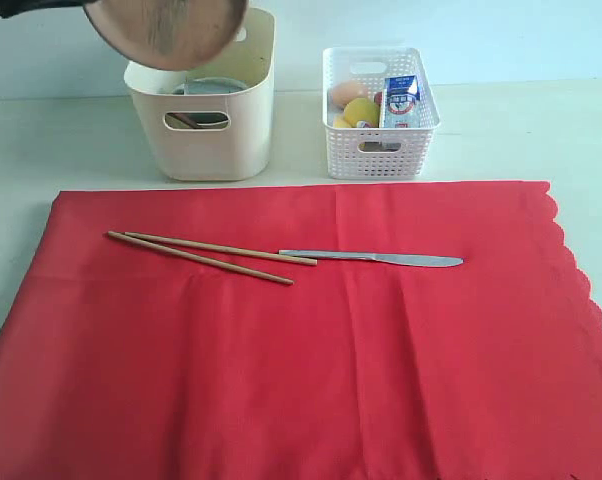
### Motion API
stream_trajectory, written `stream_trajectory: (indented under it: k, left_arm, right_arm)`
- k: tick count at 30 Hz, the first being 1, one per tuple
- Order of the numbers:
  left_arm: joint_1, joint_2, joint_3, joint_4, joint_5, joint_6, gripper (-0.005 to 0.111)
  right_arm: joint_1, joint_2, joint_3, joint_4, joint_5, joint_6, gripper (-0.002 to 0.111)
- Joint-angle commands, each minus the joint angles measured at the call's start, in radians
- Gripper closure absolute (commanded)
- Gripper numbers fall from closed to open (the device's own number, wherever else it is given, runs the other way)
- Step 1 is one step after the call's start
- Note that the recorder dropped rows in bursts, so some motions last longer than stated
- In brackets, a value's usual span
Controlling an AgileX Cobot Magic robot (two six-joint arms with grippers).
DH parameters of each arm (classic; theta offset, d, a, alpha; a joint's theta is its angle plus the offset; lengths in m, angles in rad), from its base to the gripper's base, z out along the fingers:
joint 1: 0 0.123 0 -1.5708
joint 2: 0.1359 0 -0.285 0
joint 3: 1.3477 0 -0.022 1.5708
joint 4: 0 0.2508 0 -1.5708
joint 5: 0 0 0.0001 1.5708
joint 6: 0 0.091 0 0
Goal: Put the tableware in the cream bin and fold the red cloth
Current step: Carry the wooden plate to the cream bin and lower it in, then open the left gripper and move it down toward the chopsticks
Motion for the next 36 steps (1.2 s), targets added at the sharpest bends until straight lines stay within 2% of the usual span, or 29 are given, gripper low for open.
stream_trajectory:
  k: [1, 12, 23, 25, 32, 36]
  left_arm:
    - [0.002, 0.095, -0.096, -0.023, -0.101, 0.050, 0.107]
    - [0.001, 0.397, -0.316, -0.026, -0.152, 0.055, 0.107]
    - [-0.009, 0.527, -0.391, -0.024, -0.111, 0.055, 0.106]
    - [-0.013, 0.537, -0.391, -0.019, -0.101, 0.057, 0.102]
    - [-0.021, 0.540, -0.391, -0.008, -0.084, 0.058, 0.069]
    - [-0.021, 0.508, -0.391, 0.008, -0.078, 0.051, 0.060]
  right_arm:
    - [-0.005, 0.007, 0.001, 0.000, -0.007, -0.004, 0.108]
    - [-0.005, 0.007, 0.001, 0.026, -0.009, -0.004, 0.108]
    - [-0.005, 0.007, 0.001, 0.026, -0.021, -0.004, 0.108]
    - [-0.005, 0.007, 0.001, 0.026, -0.024, -0.004, 0.108]
    - [-0.005, 0.011, 0.001, 0.026, -0.024, -0.004, 0.108]
    - [-0.005, 0.011, 0.001, 0.026, -0.024, -0.004, 0.108]
